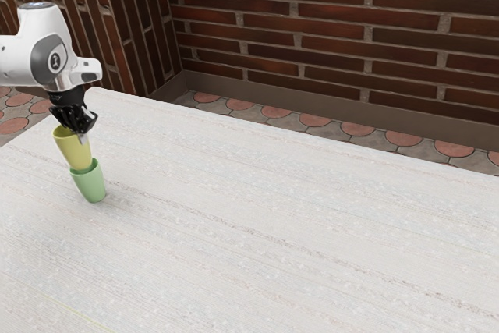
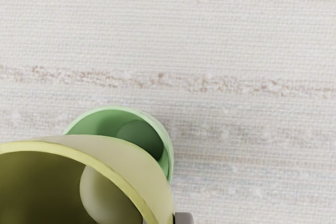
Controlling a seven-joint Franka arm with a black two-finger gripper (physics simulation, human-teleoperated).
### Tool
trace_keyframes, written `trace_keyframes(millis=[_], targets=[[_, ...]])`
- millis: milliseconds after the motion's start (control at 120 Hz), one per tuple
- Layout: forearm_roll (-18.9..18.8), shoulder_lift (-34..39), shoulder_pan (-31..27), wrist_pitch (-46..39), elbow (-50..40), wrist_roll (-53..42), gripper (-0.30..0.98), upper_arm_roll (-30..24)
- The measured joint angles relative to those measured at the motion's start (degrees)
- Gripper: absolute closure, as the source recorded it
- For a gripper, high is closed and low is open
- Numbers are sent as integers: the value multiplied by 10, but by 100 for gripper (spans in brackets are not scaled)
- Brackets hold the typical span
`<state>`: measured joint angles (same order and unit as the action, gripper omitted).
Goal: Place the right cup onto the left cup
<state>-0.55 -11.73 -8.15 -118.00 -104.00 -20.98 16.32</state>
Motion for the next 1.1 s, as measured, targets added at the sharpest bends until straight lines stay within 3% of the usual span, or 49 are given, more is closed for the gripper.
trace_keyframes(millis=[642,892,1100], targets=[[2,-39,-8,-26,9,-3,78,1],[5,-42,-8,-33,9,-5,31,3],[5,-19,-7,-31,6,-7,12,2]])
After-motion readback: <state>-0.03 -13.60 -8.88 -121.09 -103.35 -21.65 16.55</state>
